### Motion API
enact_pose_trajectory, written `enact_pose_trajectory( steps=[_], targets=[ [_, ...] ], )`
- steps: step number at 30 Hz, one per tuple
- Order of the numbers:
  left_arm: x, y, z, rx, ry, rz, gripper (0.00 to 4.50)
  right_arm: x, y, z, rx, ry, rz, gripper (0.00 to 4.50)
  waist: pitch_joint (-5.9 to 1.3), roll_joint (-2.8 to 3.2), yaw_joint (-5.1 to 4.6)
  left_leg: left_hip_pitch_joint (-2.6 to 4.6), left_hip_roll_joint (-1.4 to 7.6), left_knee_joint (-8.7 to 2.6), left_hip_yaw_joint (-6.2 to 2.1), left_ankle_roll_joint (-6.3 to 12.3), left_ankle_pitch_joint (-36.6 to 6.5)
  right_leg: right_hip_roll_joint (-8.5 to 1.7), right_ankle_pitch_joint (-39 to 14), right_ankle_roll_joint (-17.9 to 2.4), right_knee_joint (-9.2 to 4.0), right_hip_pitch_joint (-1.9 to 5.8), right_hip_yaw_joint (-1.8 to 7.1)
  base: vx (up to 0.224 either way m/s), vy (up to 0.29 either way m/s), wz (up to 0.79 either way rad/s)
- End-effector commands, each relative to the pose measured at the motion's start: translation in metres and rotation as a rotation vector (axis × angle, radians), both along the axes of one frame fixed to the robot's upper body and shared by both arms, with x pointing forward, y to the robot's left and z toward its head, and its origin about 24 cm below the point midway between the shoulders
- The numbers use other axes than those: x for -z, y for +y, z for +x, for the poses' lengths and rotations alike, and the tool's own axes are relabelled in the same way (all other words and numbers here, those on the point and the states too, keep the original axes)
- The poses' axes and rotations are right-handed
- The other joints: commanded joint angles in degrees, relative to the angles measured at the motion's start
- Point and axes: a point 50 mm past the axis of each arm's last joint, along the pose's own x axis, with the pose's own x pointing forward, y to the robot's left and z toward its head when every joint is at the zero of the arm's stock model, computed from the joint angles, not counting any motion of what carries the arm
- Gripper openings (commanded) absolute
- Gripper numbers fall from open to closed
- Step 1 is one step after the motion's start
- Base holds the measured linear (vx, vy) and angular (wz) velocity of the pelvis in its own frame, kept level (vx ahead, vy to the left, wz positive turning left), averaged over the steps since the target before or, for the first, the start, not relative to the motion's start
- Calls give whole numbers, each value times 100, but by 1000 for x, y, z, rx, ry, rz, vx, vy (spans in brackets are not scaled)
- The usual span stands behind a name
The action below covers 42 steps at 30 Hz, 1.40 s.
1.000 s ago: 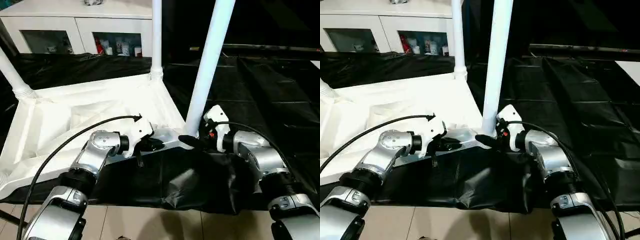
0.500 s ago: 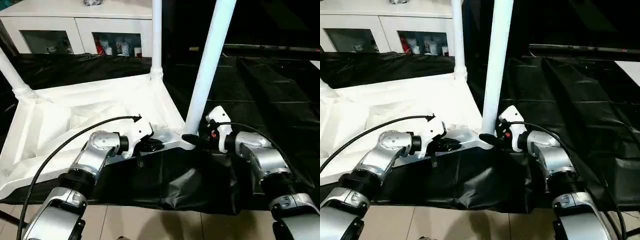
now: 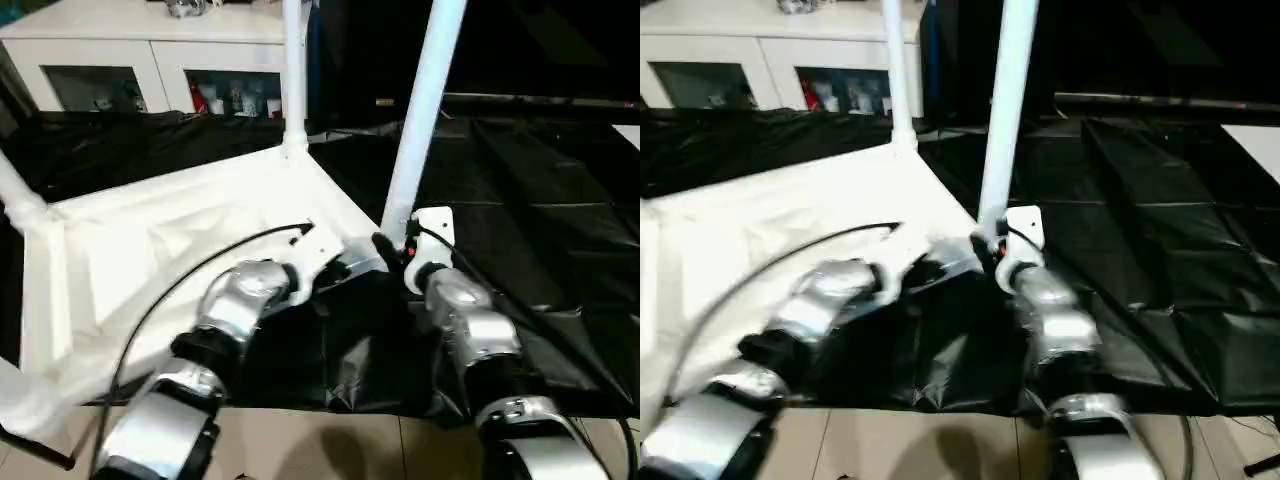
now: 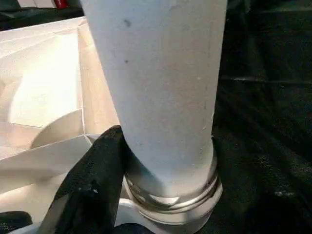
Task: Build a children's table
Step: Rotate leg to tighten
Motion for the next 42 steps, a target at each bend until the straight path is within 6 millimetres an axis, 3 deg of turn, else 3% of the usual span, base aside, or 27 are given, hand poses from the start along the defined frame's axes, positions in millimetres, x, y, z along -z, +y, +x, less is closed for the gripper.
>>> enact_pose_trajectory(
  steps=[1, 2, 3, 5, 8, 13, 16, 17, 18, 20, 25, 26, 27, 28, 34, 42],
  targets=[
    [-6, -18, 0, 21, -34, -44, 0, 20, 24, -13, -108, 73, 4, 251, -337, -66, -35, 133, 83, -420, -78, -21, -1896, -226, -2032, -828, -454, 172, 129, 0, 0, 0],
    [-6, -18, -1, 33, -38, -44, 0, 17, 26, -13, -132, 52, 27, 301, -336, -50, -27, 135, 86, -421, -81, -4, -1914, -227, -2023, -829, -455, 170, 130, 0, 0, 0],
    [-6, -17, -1, 36, -37, -44, 0, 16, 26, -13, -135, 44, 32, 314, -338, -56, -26, 135, 88, -420, -79, 0, -1918, -227, -2008, -828, -457, 170, 130, 0, 0, 0],
    [-5, -15, -2, 46, -37, -46, 0, 12, 25, -12, -138, 24, 45, 316, -334, -56, -31, 118, 88, -427, -82, 26, -1917, -226, -1964, -848, -450, 182, 127, 0, 0, 0],
    [-4, -8, -6, 107, -37, -65, 0, 1, 8, -7, -163, -23, 31, 348, -345, -35, -28, 109, 88, -427, -90, 57, -1865, -225, -1872, -873, -438, 209, 120, 0, 0, 0],
    [-2, 5, -9, 140, -24, -60, 0, -15, -23, -4, -267, -61, -5, 391, -358, -52, 4, 117, 100, -390, -62, 171, -1656, -221, -1476, -1027, -407, 225, 125, 0, 0, 0],
    [-2, 12, -9, 153, -16, -59, 0, -22, -39, -6, -392, -41, -34, 409, -364, -52, 36, 80, 106, -365, -55, 314, -1384, -218, -1182, -1127, -356, 269, 112, 0, 0, 0],
    [-3, 15, -10, 175, -8, -66, 0, -24, -43, -9, -475, -17, -39, 417, -369, -11, 39, 76, 105, -358, -57, 310, -1347, -223, -1144, -1149, -346, 267, 112, 0, 0, 0],
    [-4, 17, -11, 193, -4, -69, 0, -24, -44, -12, -531, -2, -48, 427, -370, -39, 36, 69, 104, -348, -47, 337, -1324, -208, -1066, -1205, -340, 280, 100, 0, 0, 0],
    [-4, 20, -14, 225, 7, -78, 0, -22, -44, -18, -656, 41, -64, 440, -373, -29, 43, 63, 116, -336, -42, 397, -1303, -209, -989, -1309, -322, 279, 89, 0, 0, 0],
    [-4, 27, -20, 285, 34, -75, 0, -18, -41, -22, -742, 75, -69, 440, -361, -30, 43, 89, 131, -349, -42, 321, -1445, -227, -1347, -1319, -351, 251, 93, 0, 0, 0],
    [-3, 31, -23, 304, 48, -74, 0, -19, -40, -21, -746, 74, -61, 440, -355, -62, 48, 86, 146, -367, -52, 293, -1463, -241, -1454, -1310, -344, 246, 95, 0, 0, 0],
    [-3, 31, -23, 304, 48, -74, 0, -19, -40, -21, -746, 74, -61, 440, -356, -56, 41, 81, 142, -368, -52, 287, -1468, -238, -1485, -1300, -344, 245, 94, 0, 0, 0],
    [-3, 33, -23, 307, 50, -74, 0, -19, -39, -20, -742, 71, -60, 440, -358, -45, 43, 106, 146, -362, -41, 269, -1487, -232, -1490, -1294, -355, 221, 103, 0, 0, 0],
    [-2, 41, -26, 313, 62, -65, 0, -19, -37, -19, -765, 76, -103, 440, -356, -52, 45, 88, 146, -375, -47, 227, -1423, -230, -1372, -1270, -326, 226, 106, 0, 0, 0],
    [-3, 47, -28, 306, 67, -61, 0, -15, -43, -18, -726, 90, -120, 375, -362, -57, 39, 86, 134, -356, -36, 249, -1326, -223, -1255, -1279, -315, 236, 109, 0, 0, 0]
  ],
)
